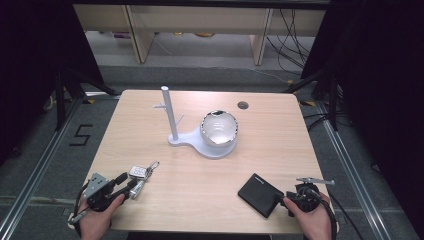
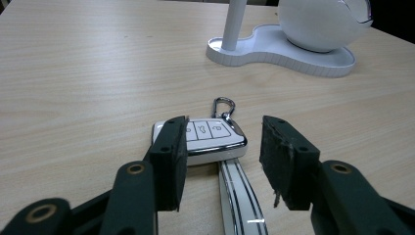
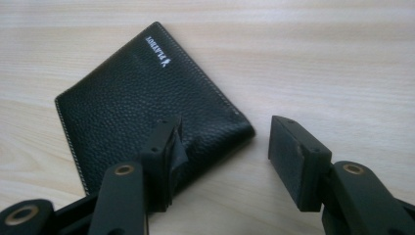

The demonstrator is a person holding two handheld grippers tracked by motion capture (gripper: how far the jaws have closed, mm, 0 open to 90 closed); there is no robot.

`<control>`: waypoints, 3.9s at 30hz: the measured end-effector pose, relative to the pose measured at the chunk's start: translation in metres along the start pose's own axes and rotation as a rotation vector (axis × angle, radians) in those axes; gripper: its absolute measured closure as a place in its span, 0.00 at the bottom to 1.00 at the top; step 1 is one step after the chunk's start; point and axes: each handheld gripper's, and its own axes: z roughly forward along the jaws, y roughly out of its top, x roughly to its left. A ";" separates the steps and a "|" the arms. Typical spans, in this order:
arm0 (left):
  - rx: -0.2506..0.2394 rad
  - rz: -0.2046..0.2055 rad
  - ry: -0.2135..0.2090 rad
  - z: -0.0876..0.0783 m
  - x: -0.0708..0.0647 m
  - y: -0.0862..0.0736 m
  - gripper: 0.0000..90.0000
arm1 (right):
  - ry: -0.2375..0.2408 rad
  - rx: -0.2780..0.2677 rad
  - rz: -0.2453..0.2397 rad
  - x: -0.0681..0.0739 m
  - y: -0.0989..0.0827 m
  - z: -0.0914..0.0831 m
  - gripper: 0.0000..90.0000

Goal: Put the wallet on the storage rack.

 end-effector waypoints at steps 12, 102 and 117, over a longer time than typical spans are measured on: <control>0.005 0.002 0.002 0.001 0.001 -0.001 0.58 | 0.008 0.109 0.091 0.005 0.011 0.006 0.47; -0.016 0.020 -0.003 0.000 0.005 0.001 0.58 | -0.056 0.130 -0.170 0.094 0.141 -0.052 0.94; -0.023 0.018 -0.003 0.001 0.005 0.002 0.58 | -0.027 0.030 -0.218 0.108 0.167 -0.063 0.94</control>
